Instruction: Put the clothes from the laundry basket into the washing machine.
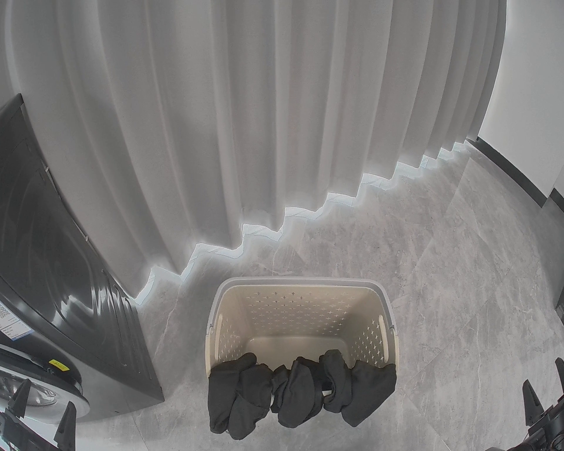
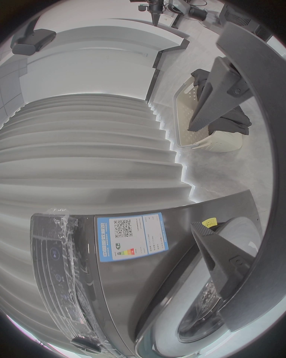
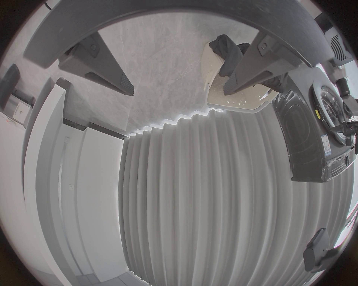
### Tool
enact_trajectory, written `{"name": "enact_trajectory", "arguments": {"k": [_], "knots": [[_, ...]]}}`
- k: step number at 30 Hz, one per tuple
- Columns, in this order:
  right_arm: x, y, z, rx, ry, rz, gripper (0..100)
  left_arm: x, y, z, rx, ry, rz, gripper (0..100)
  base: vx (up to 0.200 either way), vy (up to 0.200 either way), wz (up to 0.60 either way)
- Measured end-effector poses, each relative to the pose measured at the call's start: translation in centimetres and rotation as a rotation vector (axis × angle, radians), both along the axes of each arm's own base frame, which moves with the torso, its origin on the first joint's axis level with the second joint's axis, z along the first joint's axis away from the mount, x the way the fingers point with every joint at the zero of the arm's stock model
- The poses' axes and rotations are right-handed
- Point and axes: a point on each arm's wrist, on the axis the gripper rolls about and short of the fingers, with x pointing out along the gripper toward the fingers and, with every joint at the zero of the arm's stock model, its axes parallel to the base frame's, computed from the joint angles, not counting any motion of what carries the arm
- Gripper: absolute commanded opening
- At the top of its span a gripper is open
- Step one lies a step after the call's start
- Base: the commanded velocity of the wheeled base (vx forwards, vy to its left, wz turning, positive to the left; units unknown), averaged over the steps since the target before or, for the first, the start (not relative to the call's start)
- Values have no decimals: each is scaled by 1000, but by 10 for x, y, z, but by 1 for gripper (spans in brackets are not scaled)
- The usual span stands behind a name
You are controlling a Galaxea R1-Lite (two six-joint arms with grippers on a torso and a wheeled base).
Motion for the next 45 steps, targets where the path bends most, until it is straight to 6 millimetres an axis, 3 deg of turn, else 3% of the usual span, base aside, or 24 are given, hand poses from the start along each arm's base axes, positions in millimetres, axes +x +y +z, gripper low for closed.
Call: {"name": "enact_trajectory", "arguments": {"k": [45], "knots": [[0, 0, 0, 0, 0, -1, 100, 0, 0, 0, 0, 0, -1, 100, 27, 0, 0]]}}
